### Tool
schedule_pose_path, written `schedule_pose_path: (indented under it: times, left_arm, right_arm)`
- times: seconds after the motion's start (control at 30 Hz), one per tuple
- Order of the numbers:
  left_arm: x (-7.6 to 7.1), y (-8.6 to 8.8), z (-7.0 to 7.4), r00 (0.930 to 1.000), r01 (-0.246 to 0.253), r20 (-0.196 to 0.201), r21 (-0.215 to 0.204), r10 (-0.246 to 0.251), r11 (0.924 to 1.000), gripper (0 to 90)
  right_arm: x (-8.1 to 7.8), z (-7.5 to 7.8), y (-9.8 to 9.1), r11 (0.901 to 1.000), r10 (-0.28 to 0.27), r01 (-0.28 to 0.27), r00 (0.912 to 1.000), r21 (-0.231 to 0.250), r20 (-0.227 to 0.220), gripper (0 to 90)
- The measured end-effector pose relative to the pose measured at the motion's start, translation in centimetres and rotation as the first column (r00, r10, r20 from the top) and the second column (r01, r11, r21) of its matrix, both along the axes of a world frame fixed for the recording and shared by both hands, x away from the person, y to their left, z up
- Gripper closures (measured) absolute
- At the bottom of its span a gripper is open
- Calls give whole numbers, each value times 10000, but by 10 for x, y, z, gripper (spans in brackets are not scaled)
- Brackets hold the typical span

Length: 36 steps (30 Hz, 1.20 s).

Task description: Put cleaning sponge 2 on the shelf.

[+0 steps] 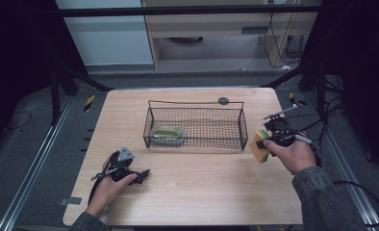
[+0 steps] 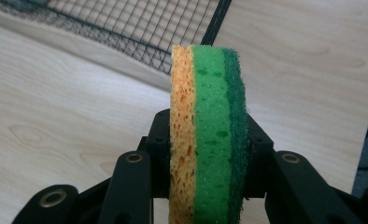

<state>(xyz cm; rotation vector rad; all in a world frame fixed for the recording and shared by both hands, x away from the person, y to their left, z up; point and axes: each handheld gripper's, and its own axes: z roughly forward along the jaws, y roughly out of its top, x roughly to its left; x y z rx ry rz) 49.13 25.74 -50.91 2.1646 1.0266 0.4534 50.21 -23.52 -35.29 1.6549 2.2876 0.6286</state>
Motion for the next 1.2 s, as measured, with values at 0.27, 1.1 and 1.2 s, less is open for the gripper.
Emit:
schedule_pose_path:
  times: [0.27,1.1,1.2]
  left_arm:
    - [0,0,0,10000,2,-21,15,-2,10000,0]
    - [0,0,0,10000,-41,-31,19,41,10000,0]
    - [0,0,0,10000,-38,-28,20,38,10000,0]
  right_arm:
    - [21,25,-6,10000,41,-42,9972,10,752,640]
    - [64,70,35,9971,334,-218,9864,-732,1610,640]
    - [69,69,44,9963,380,-257,9876,-816,1524,640]
